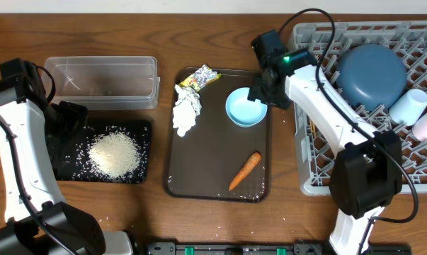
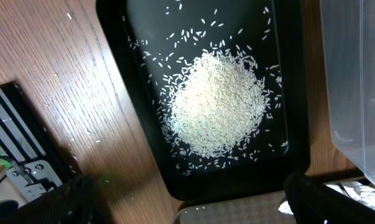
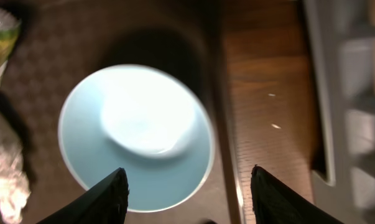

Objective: Sort waste into correct bins and load items into the dishwasher rack
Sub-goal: 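Grasp the light-blue bowl rim with the right gripper and lift it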

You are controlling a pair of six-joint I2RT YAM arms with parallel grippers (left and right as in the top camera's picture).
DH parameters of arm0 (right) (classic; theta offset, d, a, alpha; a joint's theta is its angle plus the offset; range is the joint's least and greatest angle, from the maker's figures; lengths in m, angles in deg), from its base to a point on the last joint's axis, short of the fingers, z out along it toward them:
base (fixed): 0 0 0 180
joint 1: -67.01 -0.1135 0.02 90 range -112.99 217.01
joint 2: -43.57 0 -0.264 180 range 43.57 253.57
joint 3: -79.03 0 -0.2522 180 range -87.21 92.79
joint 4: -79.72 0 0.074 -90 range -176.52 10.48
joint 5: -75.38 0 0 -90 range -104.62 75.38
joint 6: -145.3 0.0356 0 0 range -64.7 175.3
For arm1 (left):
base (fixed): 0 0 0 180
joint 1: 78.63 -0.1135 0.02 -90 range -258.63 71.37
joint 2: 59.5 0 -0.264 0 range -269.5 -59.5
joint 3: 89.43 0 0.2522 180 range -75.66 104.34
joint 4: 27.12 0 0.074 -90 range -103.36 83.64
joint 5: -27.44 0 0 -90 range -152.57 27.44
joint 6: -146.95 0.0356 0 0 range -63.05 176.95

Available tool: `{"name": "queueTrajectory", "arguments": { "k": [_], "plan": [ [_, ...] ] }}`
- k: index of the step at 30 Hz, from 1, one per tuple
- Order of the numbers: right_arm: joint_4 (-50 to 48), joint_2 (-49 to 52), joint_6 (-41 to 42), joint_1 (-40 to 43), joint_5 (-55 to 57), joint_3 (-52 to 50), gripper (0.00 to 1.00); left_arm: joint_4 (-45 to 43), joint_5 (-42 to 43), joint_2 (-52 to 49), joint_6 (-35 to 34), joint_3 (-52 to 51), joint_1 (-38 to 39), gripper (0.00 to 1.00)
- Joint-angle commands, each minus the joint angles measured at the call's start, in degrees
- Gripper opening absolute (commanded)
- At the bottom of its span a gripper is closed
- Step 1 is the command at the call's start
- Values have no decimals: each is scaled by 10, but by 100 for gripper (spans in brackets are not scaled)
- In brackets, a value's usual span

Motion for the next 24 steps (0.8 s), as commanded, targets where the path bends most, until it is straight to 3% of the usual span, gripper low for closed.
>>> {"name": "queueTrajectory", "arguments": {
  "k": [1,3,6,10,24],
  "plan": [
    [-30,-4,-100,-17,-72,1,61,2,-3,-5,-5,5,-2,99],
    [-56,-4,-147,-31,-104,1,65,2,-3,-5,-5,5,-2,99],
    [-78,-4,-195,-62,-98,1,89,2,-3,-5,-5,5,-2,99],
    [-83,4,-200,-99,-34,0,96,2,-3,-5,-5,5,-2,99],
    [-104,92,-113,-163,102,0,78,2,-3,-5,-5,5,-2,99]
  ]
}}
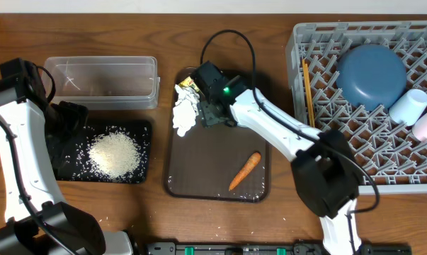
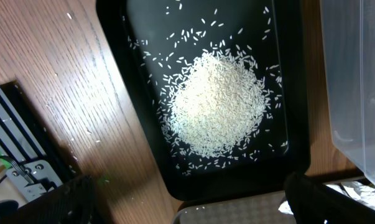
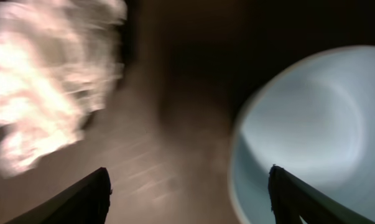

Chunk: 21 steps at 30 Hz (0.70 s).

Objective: Sort waste into correct bins and load items into the dishwasher rack
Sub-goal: 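Grasp the light-blue bowl rim with the right gripper and lift it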

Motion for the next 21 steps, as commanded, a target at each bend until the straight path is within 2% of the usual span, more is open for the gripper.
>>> {"name": "queueTrajectory", "arguments": {
  "k": [1,3,9,10,21],
  "plan": [
    [0,16,32,-3,44,0,77,2,-3,-5,-5,5,-2,99],
    [-1,18,34,-2,44,0,72,2,-3,-5,-5,5,-2,99],
    [-2,18,34,-2,44,0,46,2,-3,-5,-5,5,-2,99],
    [-2,18,34,-3,44,0,44,2,-3,-5,-5,5,-2,99],
    [-3,19,34,-3,44,-1,47,2,-3,-5,-5,5,-2,99]
  ]
}}
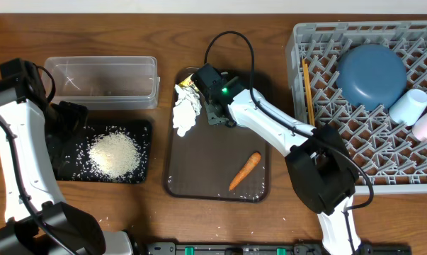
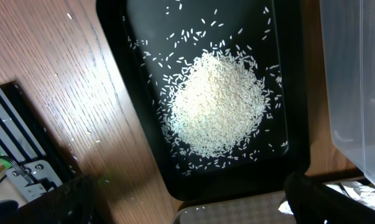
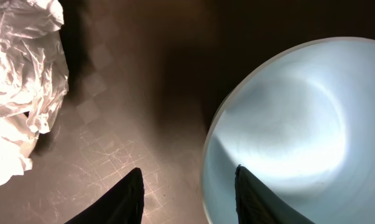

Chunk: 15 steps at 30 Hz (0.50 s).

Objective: Sort waste into correct bins and load items into the dishwasher rack
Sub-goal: 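Grasp the light-blue bowl rim with the right gripper and lift it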

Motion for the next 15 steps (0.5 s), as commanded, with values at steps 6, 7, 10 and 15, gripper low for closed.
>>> {"name": "queueTrajectory", "arguments": {
  "k": [6,7,10,15],
  "plan": [
    [-25,5,6,-4,10,-17,49,2,-3,-5,-5,5,-2,99],
    [-28,5,8,-4,10,-20,50,2,-3,-5,-5,5,-2,99],
    [-41,5,10,-3,10,-31,50,2,-3,-5,-5,5,-2,99],
    [-47,5,10,-3,10,-37,39,2,-3,-5,-5,5,-2,99]
  ]
}}
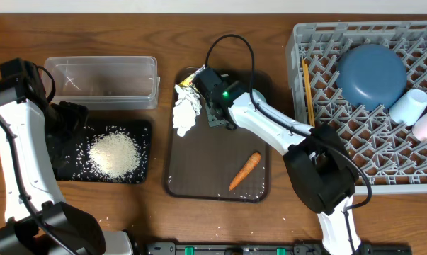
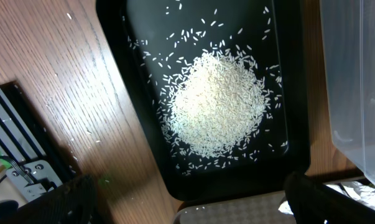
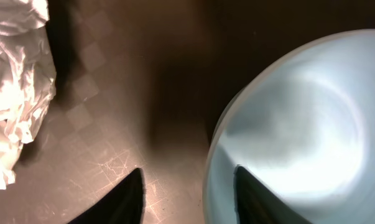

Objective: Sort waste into correct bins and load items into the dishwasher rack
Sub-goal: 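Grasp the light-blue bowl rim with the right gripper and lift it, then carry the light-blue bowl with the right gripper into the rack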

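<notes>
A light blue bowl (image 3: 293, 124) sits on the brown tray (image 1: 199, 177); in the overhead view my right arm hides it. My right gripper (image 3: 187, 171) (image 1: 217, 108) is open and straddles the bowl's left rim, with one finger over the tray and the other inside the bowl. Crumpled white paper (image 1: 186, 110) (image 3: 13, 93) lies just to its left. A yellow wrapper (image 1: 193, 78) is at the tray's back and a carrot (image 1: 245, 170) at its front. My left gripper (image 2: 187, 190) (image 1: 64, 117) hangs open and empty over the black tray of rice (image 2: 215, 102).
The grey dishwasher rack (image 1: 326, 166) on the right holds a dark blue bowl (image 1: 371, 74), a white cup (image 1: 409, 106), a pink cup and a thin stick (image 1: 306, 88). A clear plastic bin (image 1: 100, 81) stands behind the black rice tray (image 1: 114, 154).
My right gripper has come slightly closer to the bowl's rim, still open and astride it. The left arm and everything else have not moved.
First my right gripper was open over the bowl on the rack side. Then it was left of the bowl, next to the paper. After that its fingers stood open astride the bowl's left rim, where they are now. The left arm stayed put throughout.
</notes>
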You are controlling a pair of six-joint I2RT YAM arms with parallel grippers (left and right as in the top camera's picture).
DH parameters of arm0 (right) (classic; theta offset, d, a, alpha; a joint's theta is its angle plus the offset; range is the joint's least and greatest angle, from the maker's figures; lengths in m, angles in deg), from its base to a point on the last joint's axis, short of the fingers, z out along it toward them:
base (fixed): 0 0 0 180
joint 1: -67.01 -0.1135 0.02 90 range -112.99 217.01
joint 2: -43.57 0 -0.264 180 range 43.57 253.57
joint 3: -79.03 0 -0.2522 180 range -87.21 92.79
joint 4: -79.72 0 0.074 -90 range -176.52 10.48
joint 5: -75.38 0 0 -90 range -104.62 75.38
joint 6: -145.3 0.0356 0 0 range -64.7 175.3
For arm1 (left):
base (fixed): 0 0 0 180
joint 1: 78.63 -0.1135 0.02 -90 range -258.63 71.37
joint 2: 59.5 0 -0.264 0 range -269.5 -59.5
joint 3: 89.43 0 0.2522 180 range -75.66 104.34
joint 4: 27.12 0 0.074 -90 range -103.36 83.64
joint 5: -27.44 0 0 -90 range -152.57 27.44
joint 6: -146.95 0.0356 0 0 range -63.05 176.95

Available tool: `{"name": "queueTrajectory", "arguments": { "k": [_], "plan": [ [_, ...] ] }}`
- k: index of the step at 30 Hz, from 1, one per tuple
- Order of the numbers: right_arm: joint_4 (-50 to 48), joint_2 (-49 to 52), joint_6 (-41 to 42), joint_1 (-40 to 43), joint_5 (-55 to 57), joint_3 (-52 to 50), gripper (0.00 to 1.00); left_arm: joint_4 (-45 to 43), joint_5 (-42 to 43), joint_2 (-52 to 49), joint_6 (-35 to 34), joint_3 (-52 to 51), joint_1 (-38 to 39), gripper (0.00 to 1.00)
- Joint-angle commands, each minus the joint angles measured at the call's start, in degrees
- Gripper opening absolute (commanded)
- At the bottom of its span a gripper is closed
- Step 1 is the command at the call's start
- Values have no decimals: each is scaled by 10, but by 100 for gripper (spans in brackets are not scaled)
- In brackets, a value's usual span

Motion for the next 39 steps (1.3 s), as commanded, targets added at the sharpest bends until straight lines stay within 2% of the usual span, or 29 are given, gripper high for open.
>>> {"name": "queueTrajectory", "arguments": {
  "k": [1,3,9,16,18,22,26,31,39],
  "plan": [
    [-5,5,9,-3,9,-4,35,2,-3,-5,-5,5,-2,99],
    [-10,5,12,-4,9,-4,31,2,-3,-5,-5,5,-2,99],
    [-11,5,17,-3,7,-4,31,2,-3,-5,-5,5,-2,99],
    [-12,16,17,-3,20,-4,39,2,-3,-5,-5,5,-2,99],
    [-11,26,17,-3,21,-4,37,2,-3,-5,-5,5,-2,99],
    [-7,32,17,0,21,-4,26,2,-3,-5,-5,5,-2,99],
    [-7,25,17,0,21,1,22,2,-3,-5,-5,5,-2,99],
    [0,6,17,1,18,8,1,2,-3,-5,-5,5,-2,99],
    [29,-79,17,2,12,8,2,2,-3,-5,-5,5,-2,99]
  ]
}}
